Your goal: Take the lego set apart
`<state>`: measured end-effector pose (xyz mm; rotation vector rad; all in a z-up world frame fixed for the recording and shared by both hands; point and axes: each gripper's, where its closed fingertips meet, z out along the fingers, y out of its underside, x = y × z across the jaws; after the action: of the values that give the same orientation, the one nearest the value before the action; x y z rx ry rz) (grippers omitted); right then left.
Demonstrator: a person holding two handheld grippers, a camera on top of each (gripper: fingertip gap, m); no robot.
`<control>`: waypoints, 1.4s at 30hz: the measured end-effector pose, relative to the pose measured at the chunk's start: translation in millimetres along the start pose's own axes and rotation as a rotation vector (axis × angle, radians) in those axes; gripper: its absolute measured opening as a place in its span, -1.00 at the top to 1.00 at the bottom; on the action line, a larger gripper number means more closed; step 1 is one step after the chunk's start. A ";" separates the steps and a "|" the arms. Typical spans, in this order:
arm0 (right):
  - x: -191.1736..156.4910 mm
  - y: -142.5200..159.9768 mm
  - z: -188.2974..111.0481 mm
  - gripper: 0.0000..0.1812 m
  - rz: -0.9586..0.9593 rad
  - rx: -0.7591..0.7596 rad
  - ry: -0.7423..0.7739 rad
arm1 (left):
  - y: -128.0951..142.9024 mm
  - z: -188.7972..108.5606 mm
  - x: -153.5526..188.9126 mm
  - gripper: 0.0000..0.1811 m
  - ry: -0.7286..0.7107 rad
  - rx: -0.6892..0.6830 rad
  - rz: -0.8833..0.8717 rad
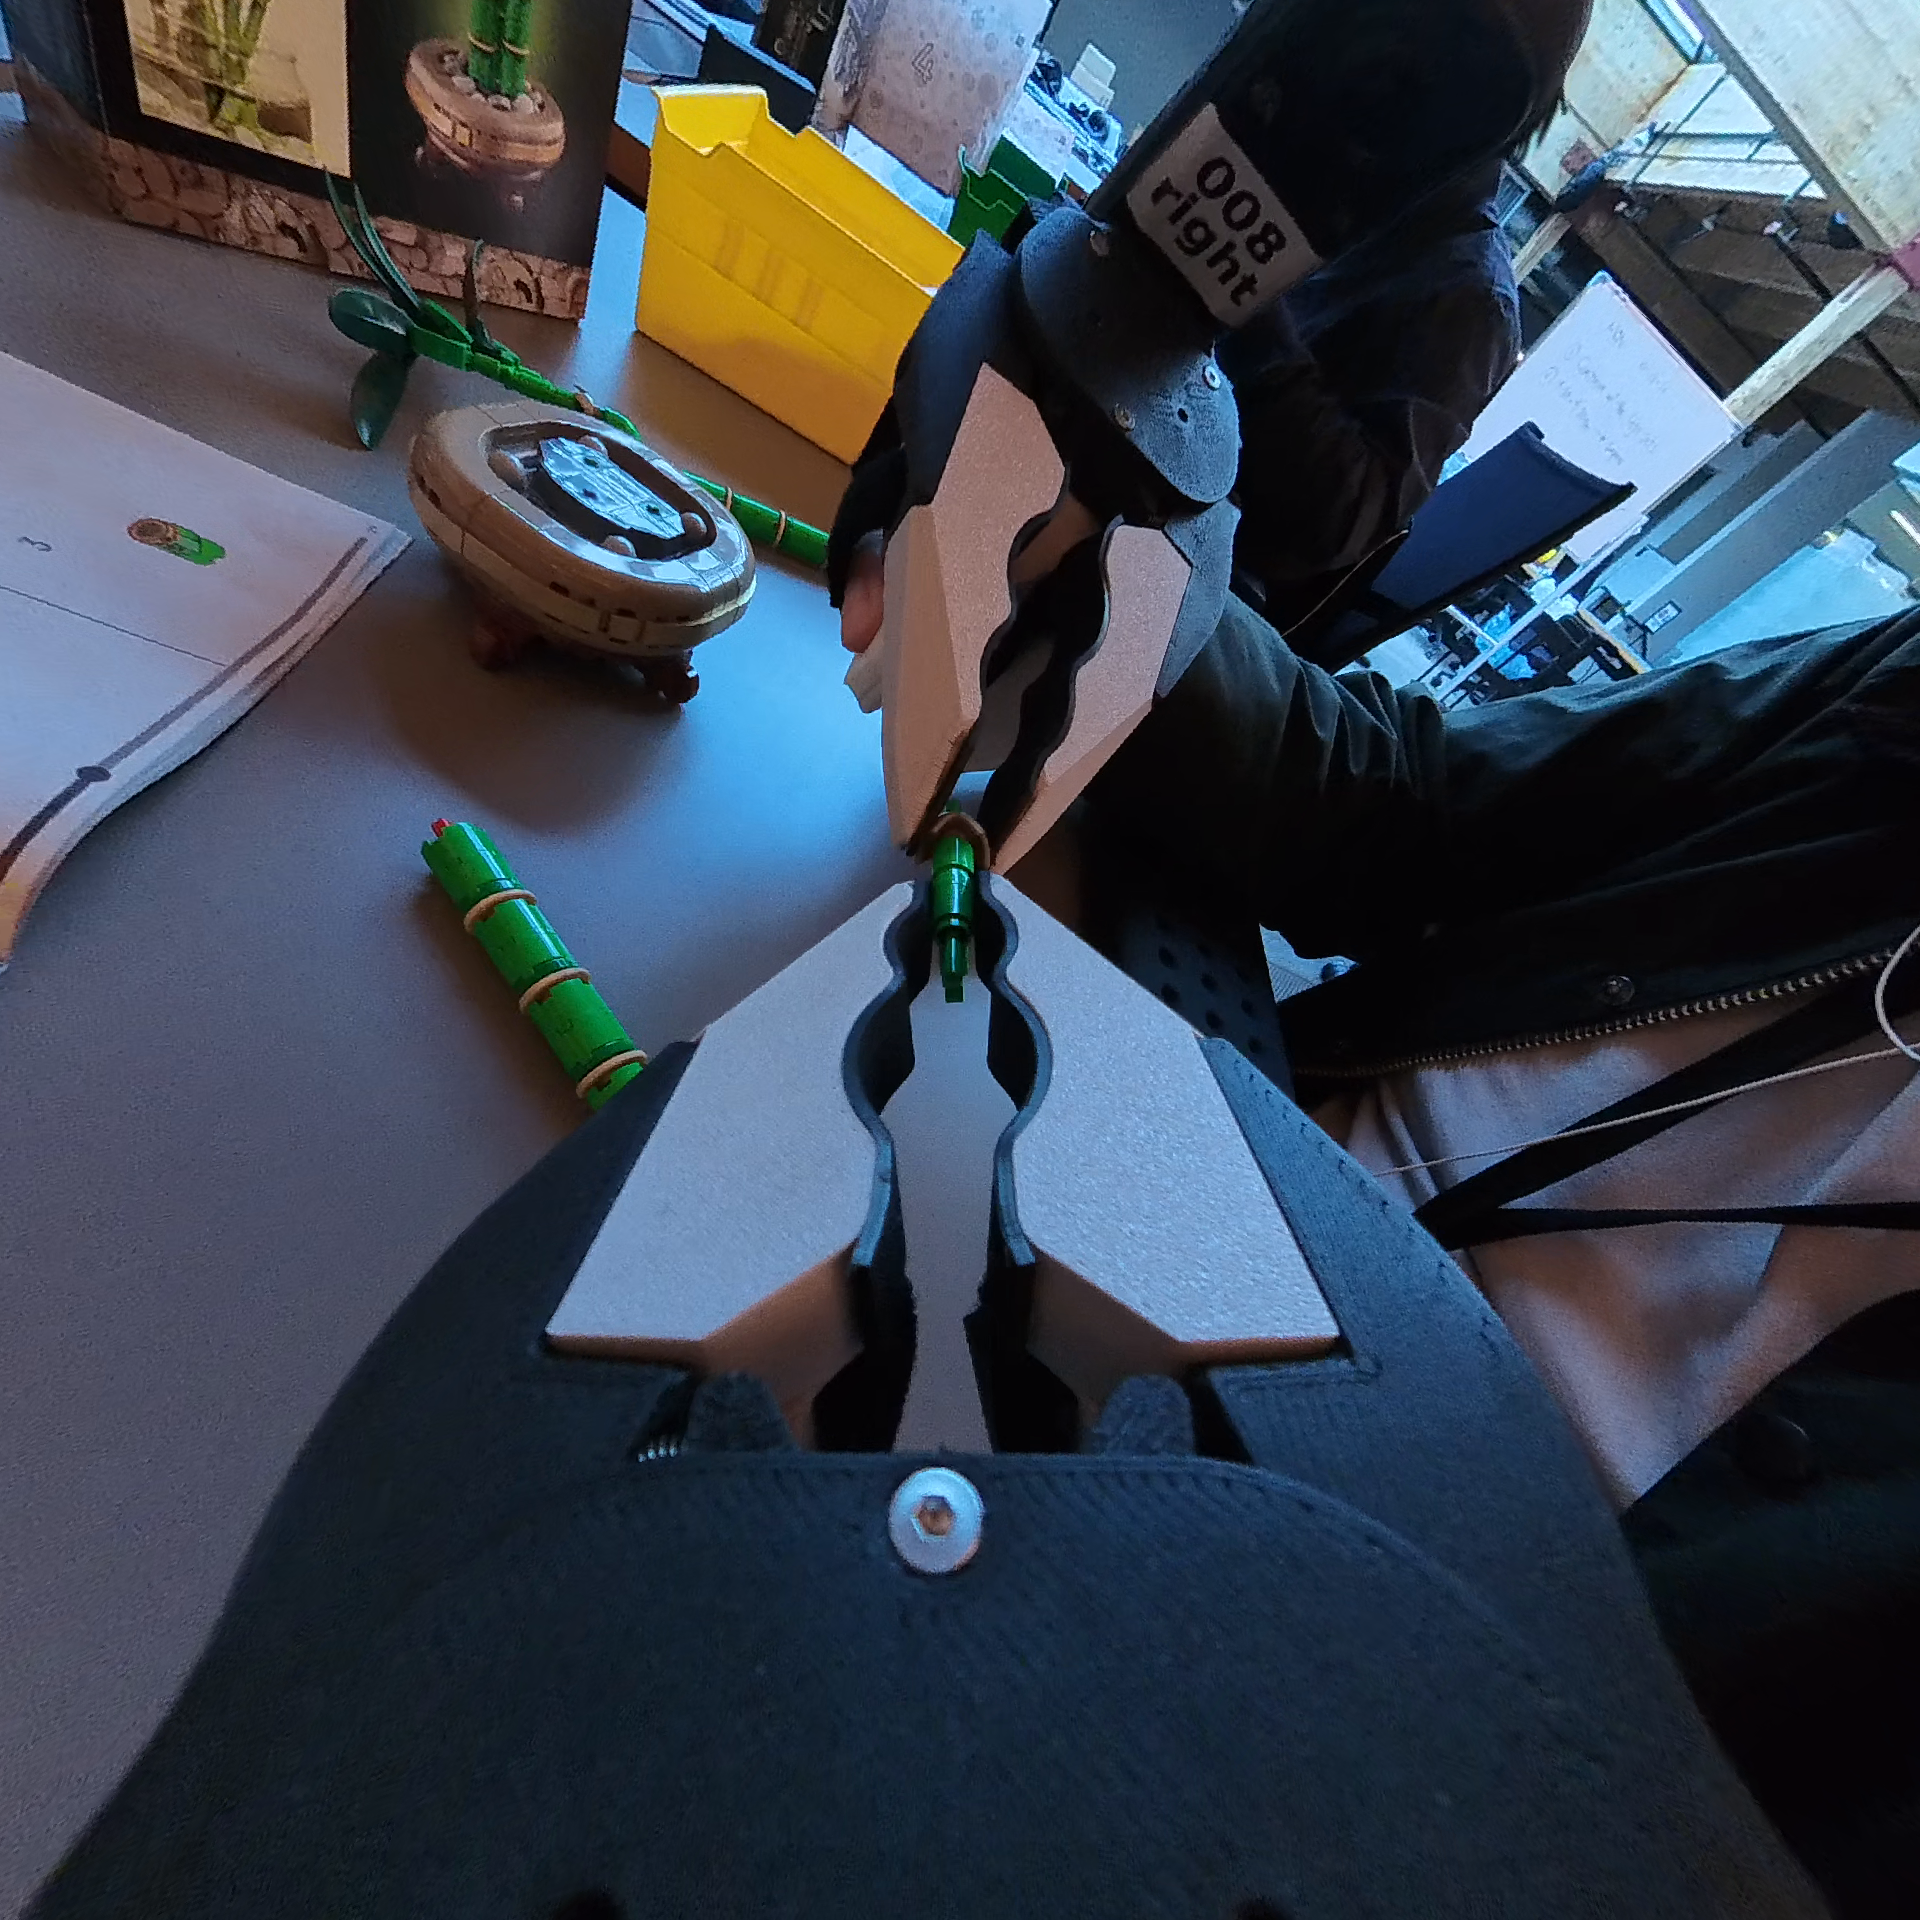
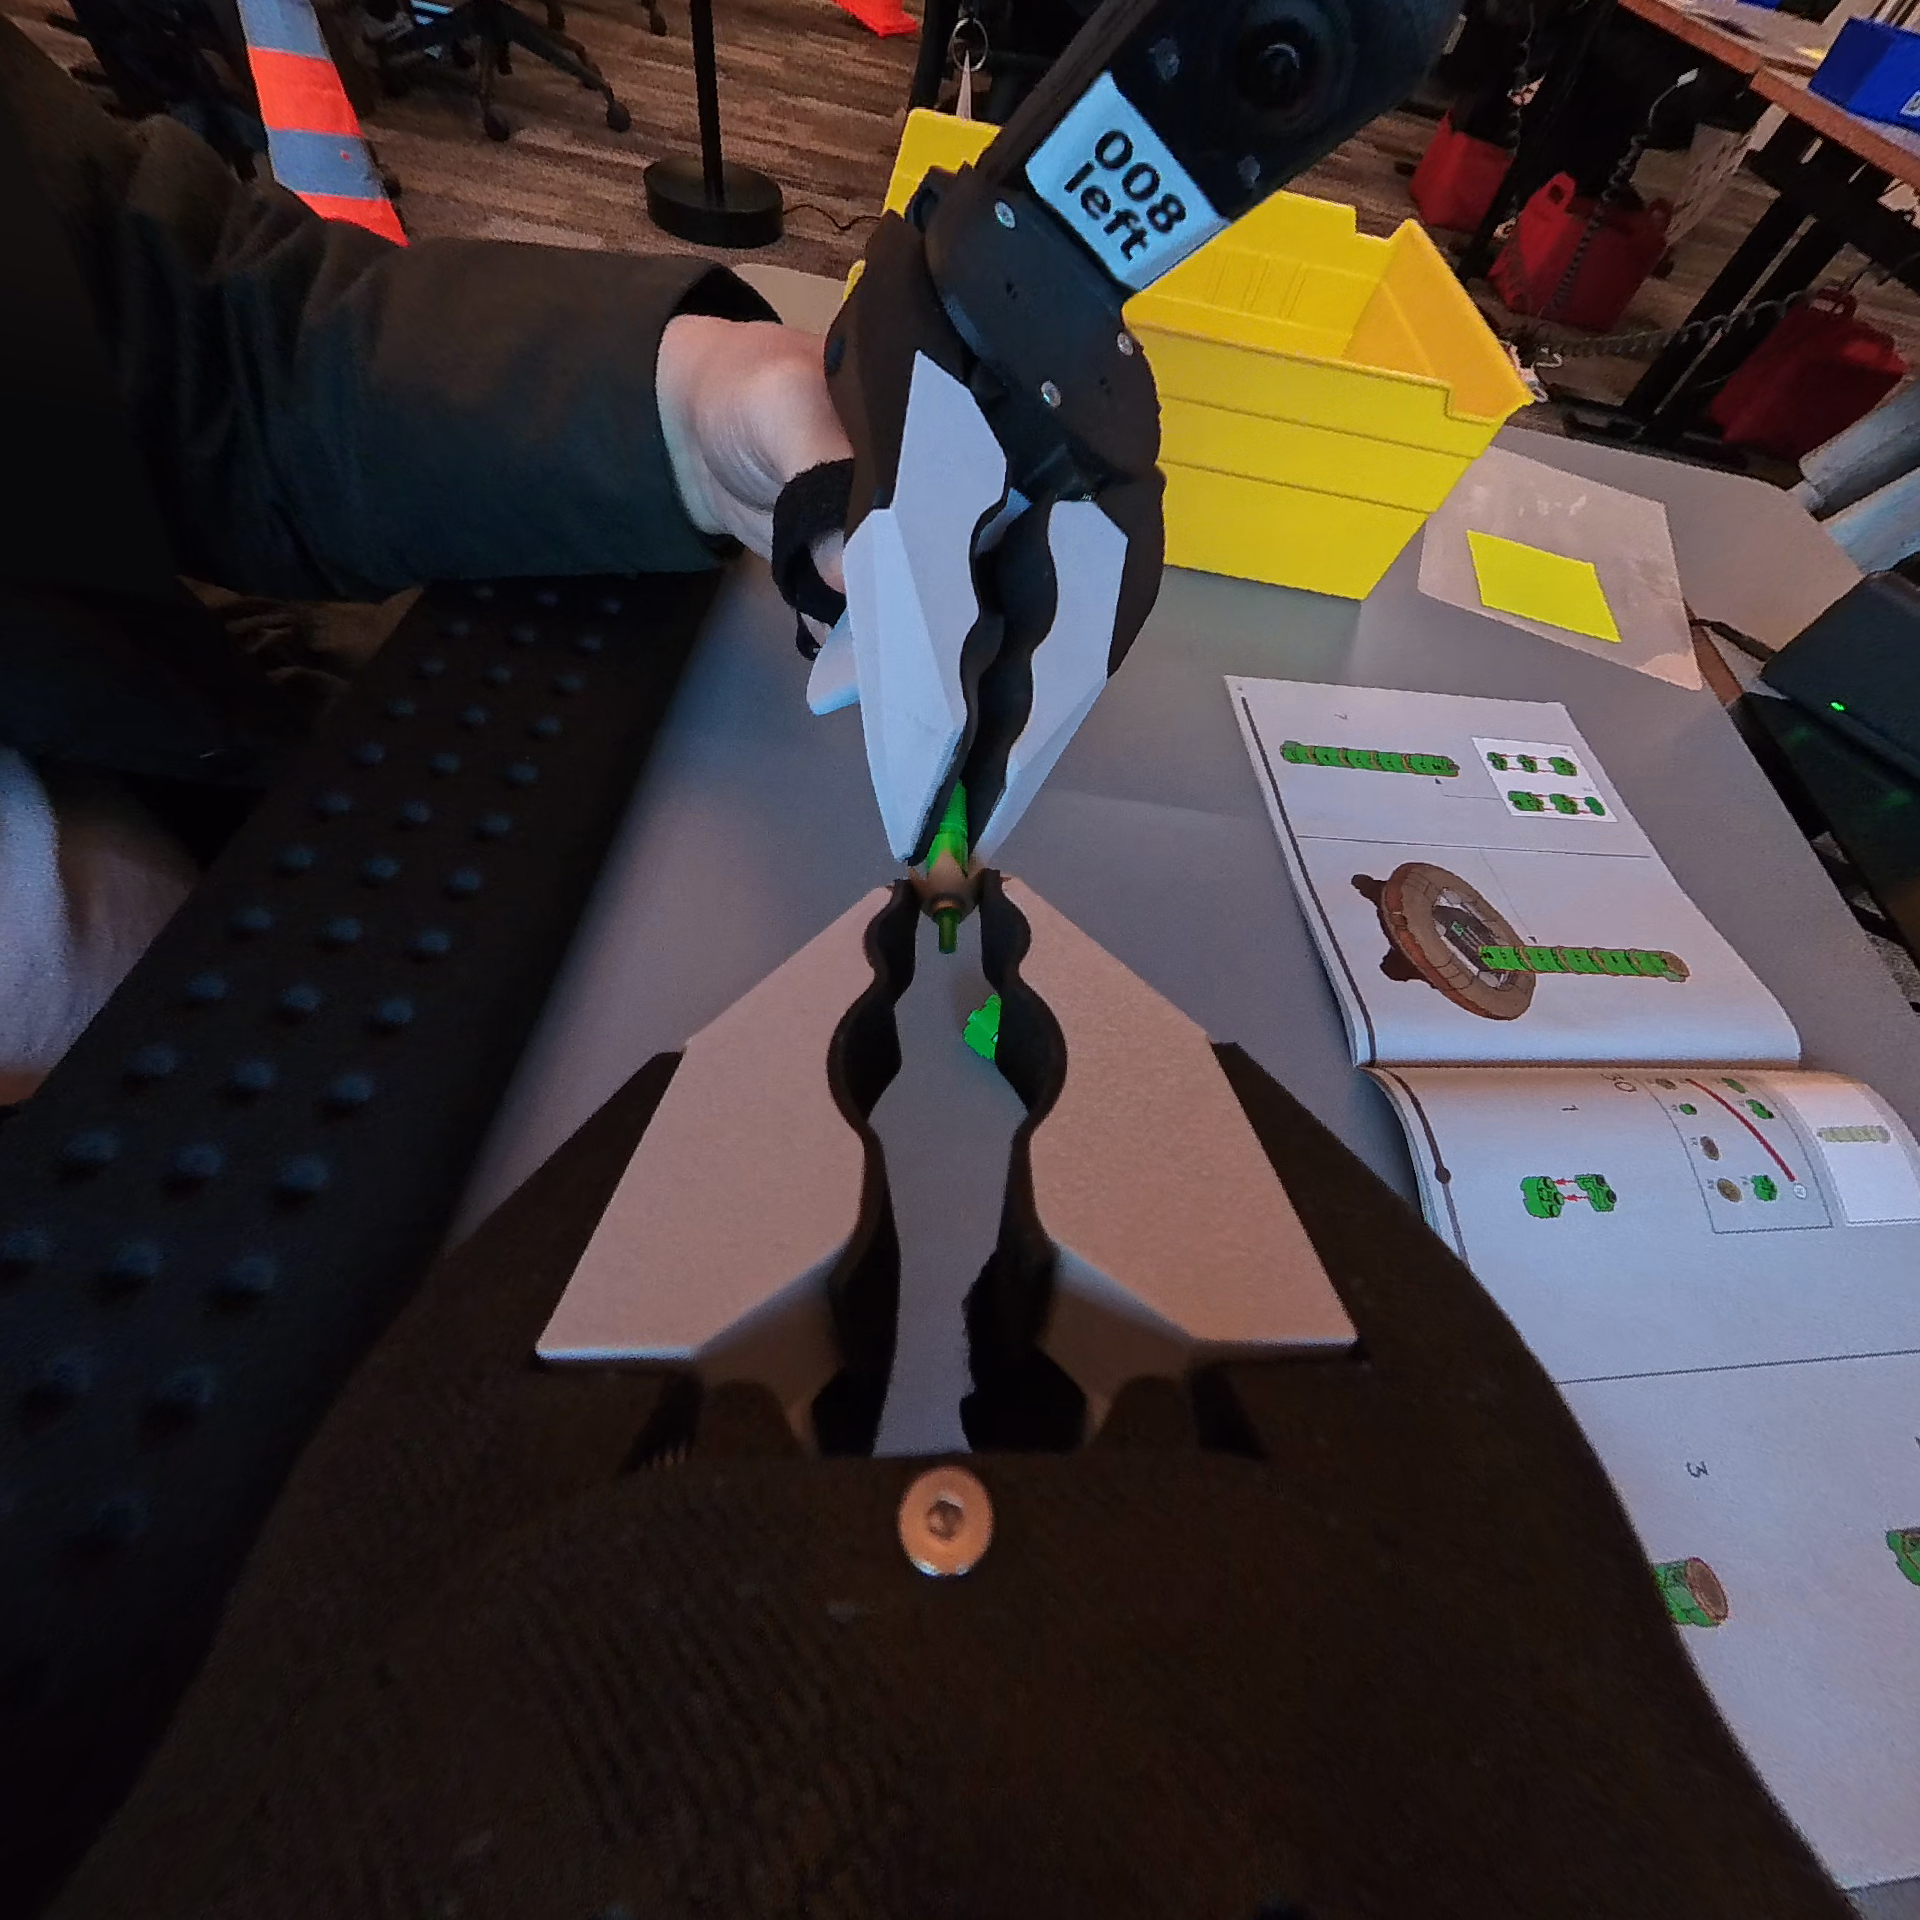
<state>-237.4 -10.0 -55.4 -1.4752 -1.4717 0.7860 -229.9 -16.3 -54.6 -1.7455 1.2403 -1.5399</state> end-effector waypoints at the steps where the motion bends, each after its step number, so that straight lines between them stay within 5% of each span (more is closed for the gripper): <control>1: -0.3 -0.3 -0.1 0.87 0.001 0.001 -0.002 | 0.0 -0.2 0.4 0.94 -0.001 -0.002 0.004; 8: 1.6 5.9 -3.0 0.87 0.043 0.001 -0.011 | 3.4 -1.9 -1.6 0.91 0.005 0.003 0.012; 11: 8.8 2.9 -10.4 0.88 0.062 0.042 0.013 | -9.0 -13.8 -6.2 0.67 0.029 0.086 -0.054; 25: 12.2 0.0 -10.1 0.87 0.095 0.077 0.014 | -3.5 -7.4 -5.2 0.98 0.024 0.061 -0.018; 42: 9.8 0.8 0.4 0.71 0.199 0.112 -0.046 | 2.0 -7.7 -4.9 0.99 -0.023 0.009 0.055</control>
<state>-236.5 -0.2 -54.8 -1.5427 -1.3053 1.0126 -237.5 -11.4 -56.9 -1.7038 1.2579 -1.4882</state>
